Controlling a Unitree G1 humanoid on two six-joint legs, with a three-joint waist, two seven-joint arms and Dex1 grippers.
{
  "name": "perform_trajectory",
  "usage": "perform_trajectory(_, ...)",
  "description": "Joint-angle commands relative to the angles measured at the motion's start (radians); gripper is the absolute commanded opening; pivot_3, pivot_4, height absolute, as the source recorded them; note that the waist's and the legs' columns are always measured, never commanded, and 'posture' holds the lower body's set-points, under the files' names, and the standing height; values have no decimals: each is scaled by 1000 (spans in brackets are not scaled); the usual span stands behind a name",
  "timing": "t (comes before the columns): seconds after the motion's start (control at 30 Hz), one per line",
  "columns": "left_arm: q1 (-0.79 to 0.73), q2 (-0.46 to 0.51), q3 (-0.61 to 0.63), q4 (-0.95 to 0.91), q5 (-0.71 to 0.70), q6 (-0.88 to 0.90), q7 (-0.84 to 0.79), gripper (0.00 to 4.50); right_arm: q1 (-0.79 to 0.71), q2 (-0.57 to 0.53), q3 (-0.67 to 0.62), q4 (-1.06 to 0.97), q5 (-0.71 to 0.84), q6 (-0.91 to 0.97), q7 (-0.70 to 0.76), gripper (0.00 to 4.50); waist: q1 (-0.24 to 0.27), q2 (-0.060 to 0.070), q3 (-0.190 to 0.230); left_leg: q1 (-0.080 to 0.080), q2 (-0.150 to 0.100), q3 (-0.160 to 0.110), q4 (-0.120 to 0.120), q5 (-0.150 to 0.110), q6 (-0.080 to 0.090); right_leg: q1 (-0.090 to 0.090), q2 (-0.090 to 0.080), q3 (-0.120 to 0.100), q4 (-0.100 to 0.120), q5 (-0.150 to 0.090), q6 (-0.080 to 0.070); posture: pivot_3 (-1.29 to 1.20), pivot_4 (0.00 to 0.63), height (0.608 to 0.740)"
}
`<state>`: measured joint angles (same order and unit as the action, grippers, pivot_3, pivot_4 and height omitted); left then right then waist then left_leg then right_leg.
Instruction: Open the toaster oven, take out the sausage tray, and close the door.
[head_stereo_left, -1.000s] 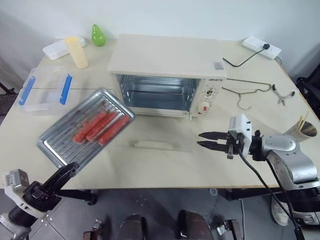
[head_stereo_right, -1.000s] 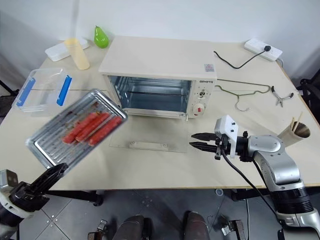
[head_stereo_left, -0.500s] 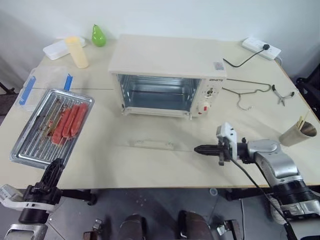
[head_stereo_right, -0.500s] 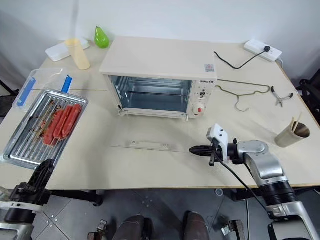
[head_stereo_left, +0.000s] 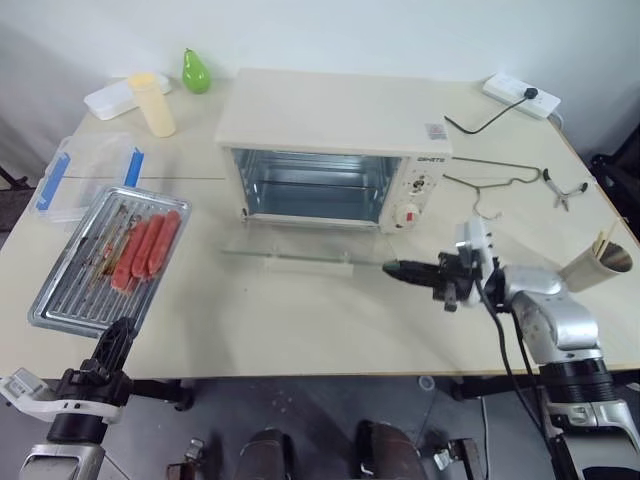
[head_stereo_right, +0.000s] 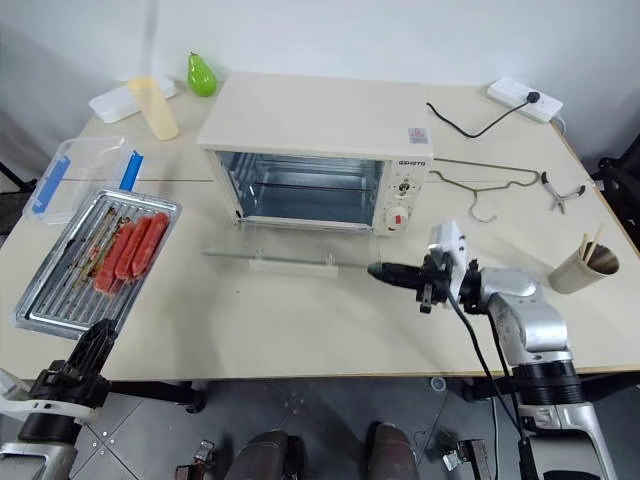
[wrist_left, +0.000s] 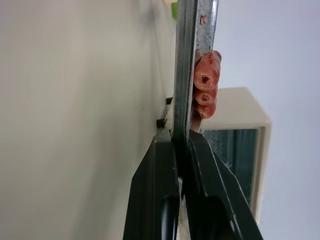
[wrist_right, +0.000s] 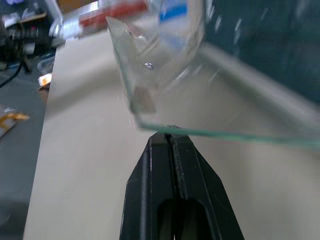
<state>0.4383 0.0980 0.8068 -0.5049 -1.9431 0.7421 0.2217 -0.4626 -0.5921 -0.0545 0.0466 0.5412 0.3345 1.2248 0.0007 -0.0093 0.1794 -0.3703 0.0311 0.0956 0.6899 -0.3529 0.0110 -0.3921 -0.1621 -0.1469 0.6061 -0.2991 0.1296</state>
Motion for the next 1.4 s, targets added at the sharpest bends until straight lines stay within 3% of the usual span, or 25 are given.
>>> perform_trajectory(0.03, 22, 14, -8, -63, -29, -5, -65, 0, -54, 23, -61, -76, 90, 67, -74, 15, -1, 0, 0, 0, 0, 0, 0, 0, 0, 0, 0, 0, 0, 0, 0, 0, 150, 740)
perform_trajectory(0.2, 52, 18, -38, -68, -29, -3, -89, 0, -151, 82, -116, -82, 166, 130, -182, 15, -2, 0, 0, 0, 1, 0, 0, -1, 0, 0, 0, 1, 0, 0, 0, 0, 150, 740)
perform_trajectory(0.3, 98, 17, -100, -106, -29, -23, -86, 0, -154, 82, -129, -84, 207, 163, -175, 15, 2, 0, 0, -1, 0, -2, 0, -1, 1, 0, 0, 3, 0, 0, 0, 0, 150, 740)
perform_trajectory(0.43, 180, 87, -124, -109, -29, -3, -162, 0, -137, 49, -124, -105, 239, 219, -152, 15, 0, 0, 0, -1, 0, -1, 0, -3, 4, -1, 1, 12, -2, 0, 0, 0, 150, 740)
perform_trajectory(0.6, 274, 299, -142, -31, -29, 144, -404, 0, -35, -43, -103, -210, 193, 174, -73, 1148, 0, 1, 0, -1, -2, 0, 0, -4, 4, -1, 3, 13, -4, 0, -1, 0, 150, 740)
perform_trajectory(0.77, 281, 562, -160, 106, -29, 312, -576, 0, 107, -124, -126, -272, 146, 102, -25, 2924, -2, 2, 1, -1, 1, 2, 0, -5, 3, -2, 8, 17, -5, -1, -1, 0, 150, 740)
perform_trajectory(0.87, 204, 693, -188, 186, -29, 386, -608, 0, 200, -154, -144, -322, 124, 65, -15, 4071, -2, 3, 1, 0, 3, 3, 0, -5, 1, -2, 10, 18, -5, -1, -2, 0, 150, 740)
perform_trajectory(0.93, 177, 741, -199, 220, -29, 420, -631, 0, 235, -161, -156, -347, 127, 58, -21, 4464, -1, 4, 1, 0, 4, 3, 0, -5, 1, -3, 11, 18, -4, -1, -2, 0, 150, 740)
perform_trajectory(1.1, -104, 959, -388, 402, -29, 571, -666, 0, 437, -189, -259, -447, 118, 30, -48, 4464, 16, 5, 1, 0, 3, 2, -2, -5, 0, -4, 12, 22, -3, -1, -2, 0, 150, 740)
perform_trajectory(1.2, -333, 1020, -551, 522, -29, 640, -627, 0, 541, -184, -314, -519, 119, 30, -81, 4464, 21, 6, 1, 1, 3, 5, -2, -5, 0, -4, 12, 24, -3, -1, -2, 0, 150, 740)
perform_trajectory(1.3, -503, 1027, -673, 622, -29, 691, -584, 0, 617, -175, -355, -579, 131, 33, -113, 4464, 20, 6, 1, 2, 3, 7, -4, -5, 0, -5, 13, 27, -2, -1, -1, 0, 150, 740)
perform_trajectory(1.4, -731, 959, -812, 768, -29, 721, -448, 0, 695, -159, -398, -639, 139, 36, -155, 4464, 21, 5, 1, 3, 2, 9, -5, -4, -1, -7, 12, 28, 0, 0, -1, 0, 150, 740)
